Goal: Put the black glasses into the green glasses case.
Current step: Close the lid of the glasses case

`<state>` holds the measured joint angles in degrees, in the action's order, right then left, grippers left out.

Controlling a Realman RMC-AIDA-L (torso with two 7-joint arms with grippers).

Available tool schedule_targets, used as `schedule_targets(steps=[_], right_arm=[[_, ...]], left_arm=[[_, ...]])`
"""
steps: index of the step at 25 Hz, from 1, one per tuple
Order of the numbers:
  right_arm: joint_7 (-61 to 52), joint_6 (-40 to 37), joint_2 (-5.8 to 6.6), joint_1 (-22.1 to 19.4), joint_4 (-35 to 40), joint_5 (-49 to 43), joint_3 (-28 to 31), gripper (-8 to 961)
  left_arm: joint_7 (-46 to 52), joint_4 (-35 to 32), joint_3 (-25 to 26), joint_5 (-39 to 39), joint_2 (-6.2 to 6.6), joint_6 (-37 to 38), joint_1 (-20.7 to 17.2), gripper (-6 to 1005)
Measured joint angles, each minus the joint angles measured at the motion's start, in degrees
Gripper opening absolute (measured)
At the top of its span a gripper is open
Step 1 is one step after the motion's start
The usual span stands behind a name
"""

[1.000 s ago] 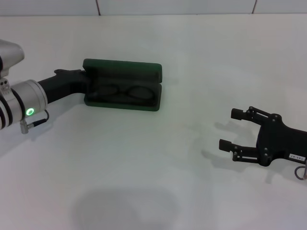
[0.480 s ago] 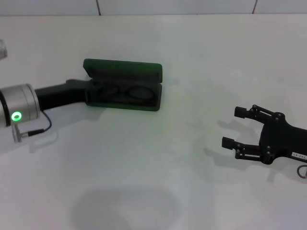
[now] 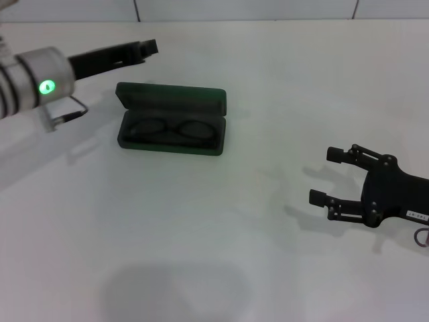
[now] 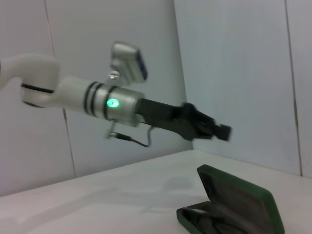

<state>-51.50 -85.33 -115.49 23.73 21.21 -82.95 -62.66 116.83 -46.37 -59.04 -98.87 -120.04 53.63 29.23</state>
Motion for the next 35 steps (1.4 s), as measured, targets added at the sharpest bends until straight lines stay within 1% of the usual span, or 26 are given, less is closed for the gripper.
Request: schedule_targets(steps=[1,4,8,12,15,19,22,35], right_arm=[[0.0,0.0,0.0,0.0,0.05,0.03,-0.01,886],[0.0,0.03,0.05,-0.02,0.07,0.23,-0.01,886],[0.0,1.19,0.09,0.05,0.09,0.14,-0.01,886],[0.0,1.96,0.14,0.17,0.13,0.01,-0.01,886],[0.0,1.98,0.24,0.18,0.15,0.02,-0.01,886],[0.03,2.03,0.29,0.18,0.15,0.22,-0.01,886],[0.07,2.24,0.34,0.27,0.21,0.11,-0.01,886],[0.09,3.04,0.36,0.69,0.25,-0.02,-0.01,886]], left_arm=[[1.46,-0.01,-2.23,-0.1,0.01,-3.12,0.33,3],[7.91,-0.15,-10.96,-1.87,0.14,-14.36,1.72,3],[17.66,0.47,-20.22,-7.29,-0.06,-26.52,4.01,3],[22.72,1.04,-27.97,-7.97,-0.16,-33.43,4.83,3],[25.02,2.17,-31.39,-8.22,-0.15,-36.24,5.11,3],[25.59,3.12,-34.83,-7.9,-0.36,-39.91,4.4,3],[25.82,3.3,-36.36,-7.86,-0.36,-41.0,4.3,4],[25.87,3.02,-36.62,-7.87,-0.07,-39.32,3.79,4]])
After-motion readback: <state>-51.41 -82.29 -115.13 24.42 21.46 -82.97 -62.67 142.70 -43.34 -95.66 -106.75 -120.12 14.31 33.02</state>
